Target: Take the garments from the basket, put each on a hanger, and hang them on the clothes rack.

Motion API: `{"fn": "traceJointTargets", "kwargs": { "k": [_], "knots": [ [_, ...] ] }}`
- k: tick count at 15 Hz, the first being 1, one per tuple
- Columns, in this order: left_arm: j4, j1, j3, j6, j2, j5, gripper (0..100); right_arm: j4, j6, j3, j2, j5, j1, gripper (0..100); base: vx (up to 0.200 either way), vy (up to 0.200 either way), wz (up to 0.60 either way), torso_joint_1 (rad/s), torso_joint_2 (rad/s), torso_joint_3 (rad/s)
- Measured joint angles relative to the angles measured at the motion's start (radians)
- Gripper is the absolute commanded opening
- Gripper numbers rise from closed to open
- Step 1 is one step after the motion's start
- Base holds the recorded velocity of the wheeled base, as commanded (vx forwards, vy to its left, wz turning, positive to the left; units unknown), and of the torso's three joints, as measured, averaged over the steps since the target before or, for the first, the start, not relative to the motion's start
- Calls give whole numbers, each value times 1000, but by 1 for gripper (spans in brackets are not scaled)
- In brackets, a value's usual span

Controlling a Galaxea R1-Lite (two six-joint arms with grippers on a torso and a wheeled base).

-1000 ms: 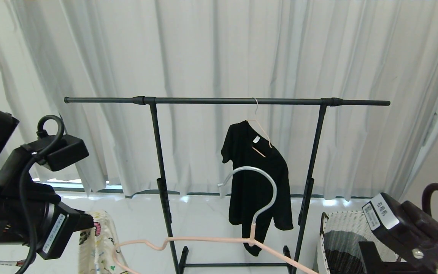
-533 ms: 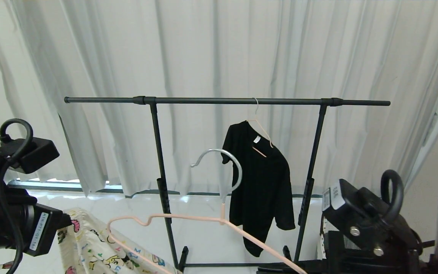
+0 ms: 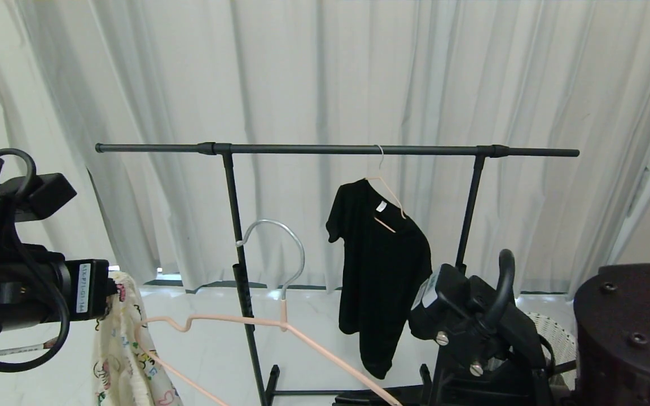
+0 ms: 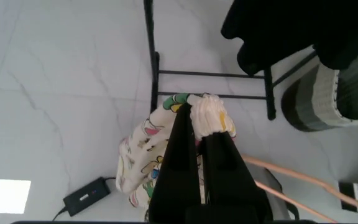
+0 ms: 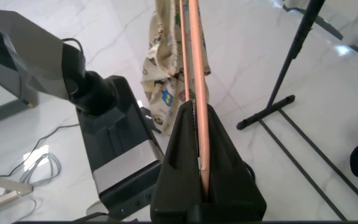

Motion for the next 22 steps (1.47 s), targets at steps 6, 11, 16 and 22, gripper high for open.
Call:
{"fn": "traceJointTargets", "kwargs": {
  "k": [6,11,16,22],
  "knots": [
    [-56,-3,8,-4,60,114,0,0,2,6,-21,-22,-6,0,0,0,0,0,0,0],
    [-57,-65,-13,-103,65,118,0,-38,2,4,-6,-25,-8,0,0,0,0,0,0,0],
    [-56,-97,-16,-127,66,158,0,-87,2,-1,48,-76,-22,0,0,0,0,0,0,0],
    [-57,-206,-23,-262,80,291,0,-122,1,-36,111,-132,-24,0,0,0,0,0,0,0]
  ]
}}
